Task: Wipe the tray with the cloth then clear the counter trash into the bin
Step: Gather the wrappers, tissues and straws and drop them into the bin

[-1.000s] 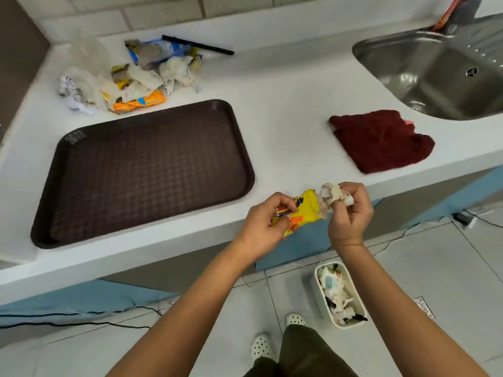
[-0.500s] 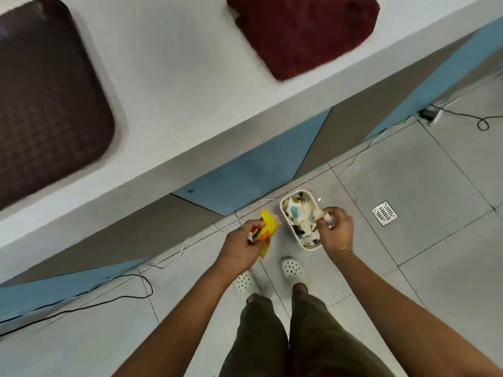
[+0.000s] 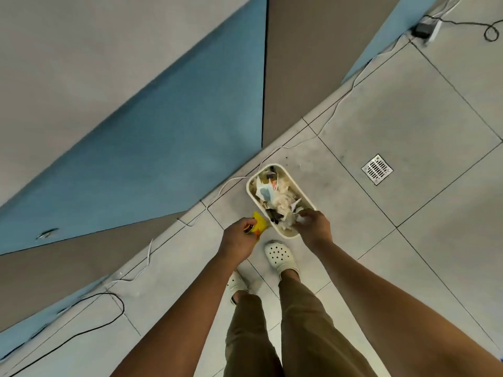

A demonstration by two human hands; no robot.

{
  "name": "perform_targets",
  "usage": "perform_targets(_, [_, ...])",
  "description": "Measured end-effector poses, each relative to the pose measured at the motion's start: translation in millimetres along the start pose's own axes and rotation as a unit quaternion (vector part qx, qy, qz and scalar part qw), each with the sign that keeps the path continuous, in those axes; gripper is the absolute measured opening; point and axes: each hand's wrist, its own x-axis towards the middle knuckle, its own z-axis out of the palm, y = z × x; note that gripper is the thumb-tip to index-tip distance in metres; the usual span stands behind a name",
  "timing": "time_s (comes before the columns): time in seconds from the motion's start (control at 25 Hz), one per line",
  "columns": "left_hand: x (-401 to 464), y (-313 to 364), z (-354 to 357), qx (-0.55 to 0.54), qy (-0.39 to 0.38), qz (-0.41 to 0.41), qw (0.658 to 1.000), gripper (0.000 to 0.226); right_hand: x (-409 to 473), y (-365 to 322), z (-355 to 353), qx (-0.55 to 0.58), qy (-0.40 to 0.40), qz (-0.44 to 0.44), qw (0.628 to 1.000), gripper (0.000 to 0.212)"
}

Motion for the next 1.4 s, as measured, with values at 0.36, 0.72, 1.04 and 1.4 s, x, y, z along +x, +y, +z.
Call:
perform_targets(0.36, [100, 22, 64, -0.026, -0.025, 0.004, 0.999, 0.029, 79, 43, 24, 0.073, 0.030, 0.068, 0.995, 0.018])
perform_targets(0.72, [101, -26, 85, -0.052, -0.054, -0.066, 0.995, 0.041, 84, 74, 38, 0.119, -0.097, 0.120, 0.981, 0.049])
perform_targets(1.04, [39, -73, 53, -0.099, -0.046, -0.110, 0.988, 0.035, 30, 69, 56, 0.105, -0.083, 0.123, 0.983, 0.027])
perform_targets(1.4, [-118, -27, -75, -0.234, 0.024, 0.073, 0.969, 0.028, -137, -73, 29, 0.095, -0.059, -0.149, 0.983, 0.021])
